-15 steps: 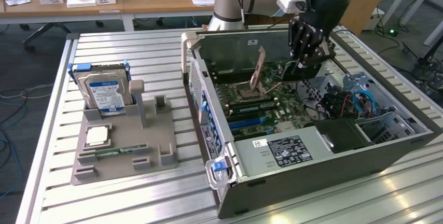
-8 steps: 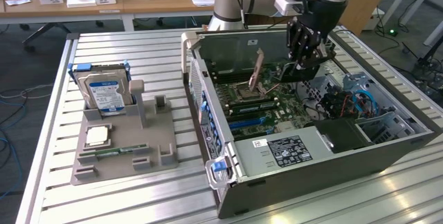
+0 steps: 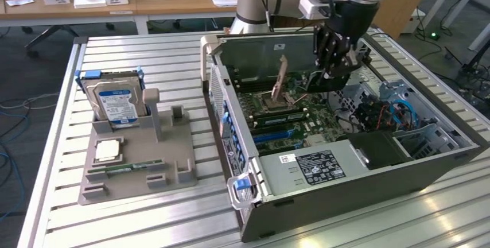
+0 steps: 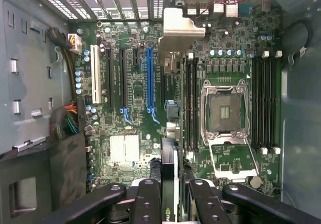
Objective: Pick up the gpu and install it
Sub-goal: 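Insert the gpu into the slot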
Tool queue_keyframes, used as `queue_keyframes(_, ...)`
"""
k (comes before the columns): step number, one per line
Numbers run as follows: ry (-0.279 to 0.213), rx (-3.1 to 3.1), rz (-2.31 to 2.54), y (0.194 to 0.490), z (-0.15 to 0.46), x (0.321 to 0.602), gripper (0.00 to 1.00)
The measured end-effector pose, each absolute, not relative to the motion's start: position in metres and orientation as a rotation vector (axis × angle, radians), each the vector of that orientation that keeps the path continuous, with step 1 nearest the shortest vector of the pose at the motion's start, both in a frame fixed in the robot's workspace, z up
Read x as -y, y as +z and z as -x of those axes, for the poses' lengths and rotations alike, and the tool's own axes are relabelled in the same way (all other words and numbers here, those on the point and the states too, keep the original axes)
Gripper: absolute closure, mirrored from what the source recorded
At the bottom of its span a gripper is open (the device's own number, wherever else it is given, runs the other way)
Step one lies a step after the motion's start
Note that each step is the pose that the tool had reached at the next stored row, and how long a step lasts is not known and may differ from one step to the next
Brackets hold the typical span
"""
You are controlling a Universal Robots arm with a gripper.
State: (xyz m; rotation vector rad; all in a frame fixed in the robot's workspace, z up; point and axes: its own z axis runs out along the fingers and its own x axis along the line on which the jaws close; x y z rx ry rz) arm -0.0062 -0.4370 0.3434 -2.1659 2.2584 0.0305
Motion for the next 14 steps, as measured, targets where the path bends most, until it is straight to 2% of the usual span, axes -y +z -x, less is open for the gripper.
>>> queue_keyframes(14, 0.031, -2.258, 2.166, 0.3407, 0.008, 0.4395, 0.74)
